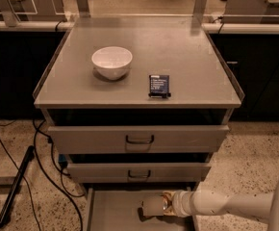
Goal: Pick orange can from bottom drawer and place on counter
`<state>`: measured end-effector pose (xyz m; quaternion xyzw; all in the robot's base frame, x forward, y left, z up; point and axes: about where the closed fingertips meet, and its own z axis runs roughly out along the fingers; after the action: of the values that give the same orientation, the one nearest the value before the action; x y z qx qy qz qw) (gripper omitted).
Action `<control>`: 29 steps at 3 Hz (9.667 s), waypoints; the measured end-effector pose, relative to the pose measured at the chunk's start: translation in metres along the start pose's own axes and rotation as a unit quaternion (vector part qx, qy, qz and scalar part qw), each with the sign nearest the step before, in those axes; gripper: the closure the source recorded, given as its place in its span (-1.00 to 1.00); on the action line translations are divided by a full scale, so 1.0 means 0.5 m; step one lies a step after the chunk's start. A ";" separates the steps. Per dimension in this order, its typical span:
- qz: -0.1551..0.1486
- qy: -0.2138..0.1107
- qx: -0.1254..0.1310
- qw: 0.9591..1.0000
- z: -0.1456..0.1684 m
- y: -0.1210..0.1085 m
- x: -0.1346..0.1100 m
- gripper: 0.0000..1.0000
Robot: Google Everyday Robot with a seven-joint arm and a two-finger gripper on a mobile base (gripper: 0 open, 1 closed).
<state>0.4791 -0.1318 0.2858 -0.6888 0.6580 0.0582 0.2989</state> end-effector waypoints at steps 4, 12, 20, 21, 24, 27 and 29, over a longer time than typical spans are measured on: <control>0.053 0.006 -0.070 0.996 -0.239 -0.018 -0.101 1.00; 0.061 0.019 0.018 0.998 -0.882 -0.351 -0.526 1.00; 0.063 0.035 0.090 0.993 -0.925 -0.698 -0.606 1.00; 0.067 0.048 0.093 0.992 -0.904 -0.737 -0.578 1.00; 0.115 0.096 0.102 0.984 -0.842 -0.878 -0.470 1.00; 0.184 0.036 0.059 0.980 -0.761 -0.886 -0.406 1.00; 0.196 0.007 0.047 0.979 -0.743 -0.878 -0.406 0.50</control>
Offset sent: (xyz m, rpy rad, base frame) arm -0.0706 -0.0270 0.2070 -0.0145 0.1819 -0.0235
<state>0.7500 -0.1557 0.8319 -0.5321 0.7841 0.0799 0.3093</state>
